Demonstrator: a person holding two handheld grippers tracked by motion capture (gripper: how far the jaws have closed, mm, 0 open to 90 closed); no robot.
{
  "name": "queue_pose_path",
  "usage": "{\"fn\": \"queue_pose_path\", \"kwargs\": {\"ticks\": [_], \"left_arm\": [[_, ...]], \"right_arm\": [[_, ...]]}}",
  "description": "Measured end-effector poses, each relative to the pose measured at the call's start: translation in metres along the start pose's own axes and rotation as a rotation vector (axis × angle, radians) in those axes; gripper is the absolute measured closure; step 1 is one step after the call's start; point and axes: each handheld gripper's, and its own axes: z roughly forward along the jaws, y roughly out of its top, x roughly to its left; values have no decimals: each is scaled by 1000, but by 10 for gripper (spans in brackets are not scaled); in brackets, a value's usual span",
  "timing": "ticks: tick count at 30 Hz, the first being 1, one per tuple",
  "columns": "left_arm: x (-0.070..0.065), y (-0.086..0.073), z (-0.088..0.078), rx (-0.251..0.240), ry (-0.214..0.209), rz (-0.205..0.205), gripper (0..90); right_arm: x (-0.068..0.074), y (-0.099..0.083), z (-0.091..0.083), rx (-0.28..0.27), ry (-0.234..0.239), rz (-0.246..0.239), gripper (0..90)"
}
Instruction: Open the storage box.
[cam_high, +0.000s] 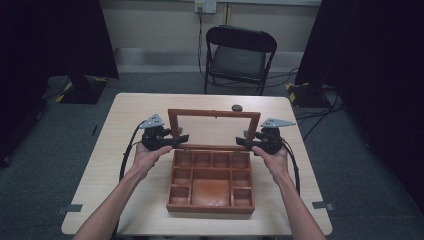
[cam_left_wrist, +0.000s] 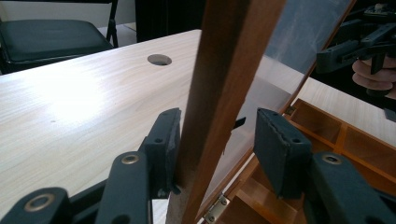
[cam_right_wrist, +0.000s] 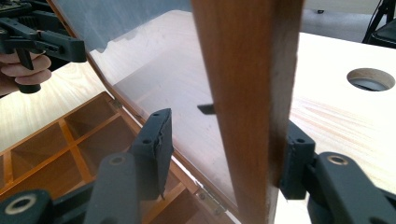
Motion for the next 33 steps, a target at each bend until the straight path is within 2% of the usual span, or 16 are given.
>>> {"fn": "queue_pose_path", "kwargs": {"ticks": [5,7,11,12,14,25,33], "left_arm": [[3,-1,2,-4,12,1,520],[4,-2,2,13,12,-1,526],[7,-9,3,15,32,-23,555],[9,-9,2,29,31,-17,563],[10,-11,3,17,33,-33,575],[16,-13,8,20,48,-48,594],[18,-14,9,33,59,-57,596]], "right_arm": [[-3,-1,3,-5,-3,11,472],[-4,-2,4,-2,-3,13,473],[-6,-3,6,5,-13,17,482],[-8,-4,7,8,-19,17,484],[-9,-5,8,10,-19,22,486],[-13,-7,17,17,-45,23,480],[-16,-8,21,5,-46,53,474]]}}
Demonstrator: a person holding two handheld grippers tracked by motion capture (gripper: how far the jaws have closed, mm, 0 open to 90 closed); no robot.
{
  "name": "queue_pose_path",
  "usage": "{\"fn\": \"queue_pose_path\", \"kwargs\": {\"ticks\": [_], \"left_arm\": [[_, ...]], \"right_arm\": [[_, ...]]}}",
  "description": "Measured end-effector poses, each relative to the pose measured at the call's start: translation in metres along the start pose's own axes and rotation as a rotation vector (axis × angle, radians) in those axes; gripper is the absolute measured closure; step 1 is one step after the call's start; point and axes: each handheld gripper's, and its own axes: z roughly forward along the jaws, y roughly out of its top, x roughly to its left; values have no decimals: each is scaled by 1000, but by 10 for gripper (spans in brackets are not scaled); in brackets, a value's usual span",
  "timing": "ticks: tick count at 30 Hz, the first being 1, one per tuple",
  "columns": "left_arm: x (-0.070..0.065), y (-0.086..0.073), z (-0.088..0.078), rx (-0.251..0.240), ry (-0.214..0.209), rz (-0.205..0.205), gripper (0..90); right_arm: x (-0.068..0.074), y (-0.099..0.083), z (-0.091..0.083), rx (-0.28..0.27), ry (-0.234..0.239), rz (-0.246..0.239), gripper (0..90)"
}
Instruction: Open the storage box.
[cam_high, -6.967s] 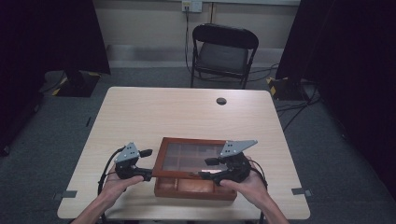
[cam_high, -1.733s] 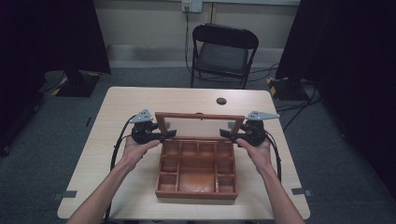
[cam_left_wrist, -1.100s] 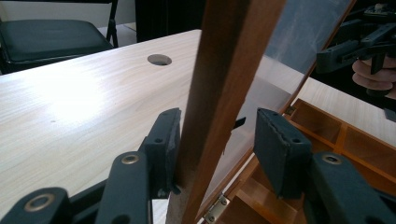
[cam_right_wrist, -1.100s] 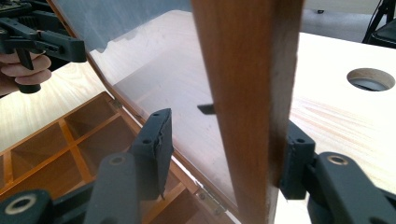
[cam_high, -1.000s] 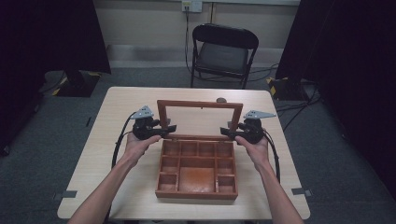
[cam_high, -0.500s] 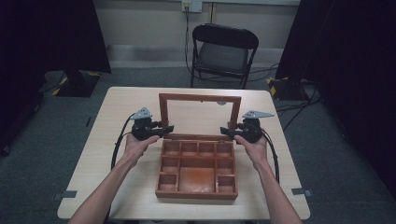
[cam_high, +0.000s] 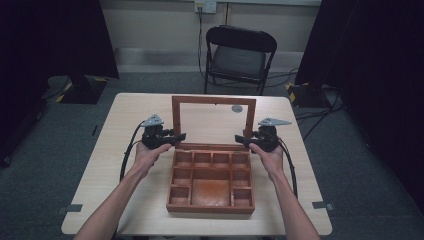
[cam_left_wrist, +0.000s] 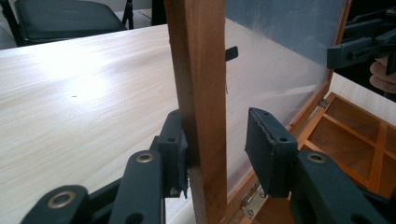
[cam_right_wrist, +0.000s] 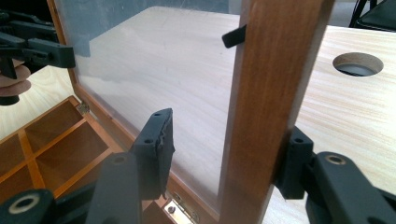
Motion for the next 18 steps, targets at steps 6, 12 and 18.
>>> {"fn": "queue_pose_path", "kwargs": {"ticks": [6,12,18], "left_arm": [[3,-2,-3,22,10,0,606],[6,-7,-1,16,15,-26,606],[8,-8,0,23,12,-37,609]], "right_arm": [[-2,-1,4,-6,-1,18,470],[-4,-3,8,-2,-6,34,455],[-5,-2,11,7,-3,42,433]]}}
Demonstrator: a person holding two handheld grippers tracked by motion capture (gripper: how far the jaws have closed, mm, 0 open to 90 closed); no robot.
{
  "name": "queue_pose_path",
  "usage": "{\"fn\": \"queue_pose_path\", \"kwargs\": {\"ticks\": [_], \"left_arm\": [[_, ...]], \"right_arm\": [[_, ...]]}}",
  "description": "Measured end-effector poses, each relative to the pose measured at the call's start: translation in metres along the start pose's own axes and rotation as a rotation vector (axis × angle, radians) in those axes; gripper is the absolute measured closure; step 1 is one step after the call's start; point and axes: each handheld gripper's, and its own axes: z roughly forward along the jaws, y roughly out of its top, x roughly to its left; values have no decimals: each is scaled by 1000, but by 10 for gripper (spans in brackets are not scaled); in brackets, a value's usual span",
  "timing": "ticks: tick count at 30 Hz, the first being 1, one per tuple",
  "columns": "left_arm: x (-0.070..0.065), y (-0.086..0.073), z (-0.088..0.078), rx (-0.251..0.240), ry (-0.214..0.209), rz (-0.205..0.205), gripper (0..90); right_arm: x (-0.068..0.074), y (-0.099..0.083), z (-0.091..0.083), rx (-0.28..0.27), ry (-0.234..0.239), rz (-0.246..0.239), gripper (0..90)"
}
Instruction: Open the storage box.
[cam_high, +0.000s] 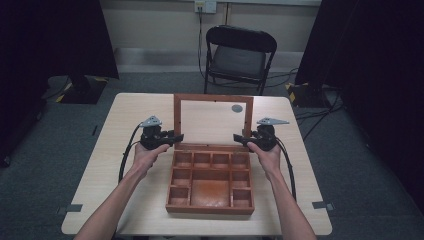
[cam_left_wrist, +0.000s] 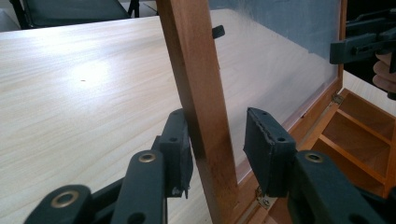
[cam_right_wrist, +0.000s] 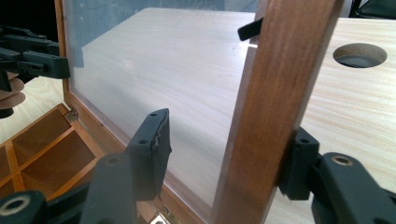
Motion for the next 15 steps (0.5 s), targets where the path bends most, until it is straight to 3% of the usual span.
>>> {"fn": "queue_pose_path", "kwargs": {"ticks": [15], "left_arm": [[5,-4,0,31,5,-28,590]], "right_arm": [[2,-1,13,29,-16,20,341]]}}
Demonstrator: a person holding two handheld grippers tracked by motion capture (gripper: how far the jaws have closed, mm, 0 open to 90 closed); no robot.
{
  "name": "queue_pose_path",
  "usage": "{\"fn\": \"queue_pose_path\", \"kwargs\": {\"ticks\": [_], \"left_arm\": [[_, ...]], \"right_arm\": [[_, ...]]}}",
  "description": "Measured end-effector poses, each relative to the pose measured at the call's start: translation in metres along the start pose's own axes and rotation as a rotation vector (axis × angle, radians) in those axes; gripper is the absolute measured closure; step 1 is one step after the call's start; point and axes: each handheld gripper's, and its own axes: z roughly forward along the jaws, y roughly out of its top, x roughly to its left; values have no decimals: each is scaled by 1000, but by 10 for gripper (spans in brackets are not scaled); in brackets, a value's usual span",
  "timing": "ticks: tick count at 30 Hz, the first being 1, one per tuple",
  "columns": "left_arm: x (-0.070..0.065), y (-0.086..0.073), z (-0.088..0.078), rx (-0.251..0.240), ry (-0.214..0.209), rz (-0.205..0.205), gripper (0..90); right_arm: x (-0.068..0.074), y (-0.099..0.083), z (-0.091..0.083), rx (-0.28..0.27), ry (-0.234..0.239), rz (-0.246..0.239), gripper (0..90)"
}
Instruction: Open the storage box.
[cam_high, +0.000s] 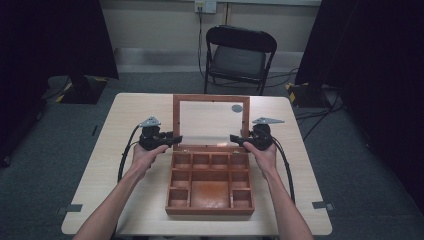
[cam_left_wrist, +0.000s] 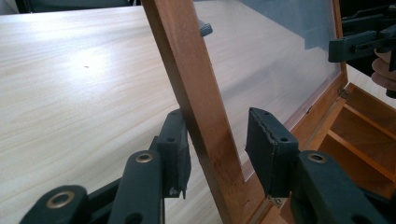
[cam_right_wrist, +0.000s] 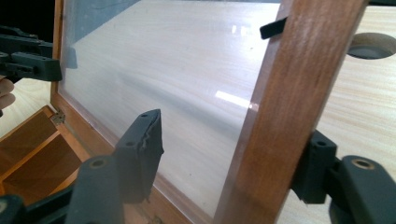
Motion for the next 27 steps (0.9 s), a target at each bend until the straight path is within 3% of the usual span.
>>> {"fn": "queue_pose_path", "kwargs": {"ticks": [12,15,20,27], "left_arm": [[8,-6,4,19,-8,-33,558],[8,-7,5,21,-4,-57,551],[10,-8,6,38,4,-53,527],[13,-10,9,35,-10,-94,519]], "right_arm": [[-1,-4,10,38,-40,20,257],[-4,-6,11,38,-33,33,253],[-6,-8,13,48,-37,46,233],[-8,-11,16,54,-38,65,217]]}}
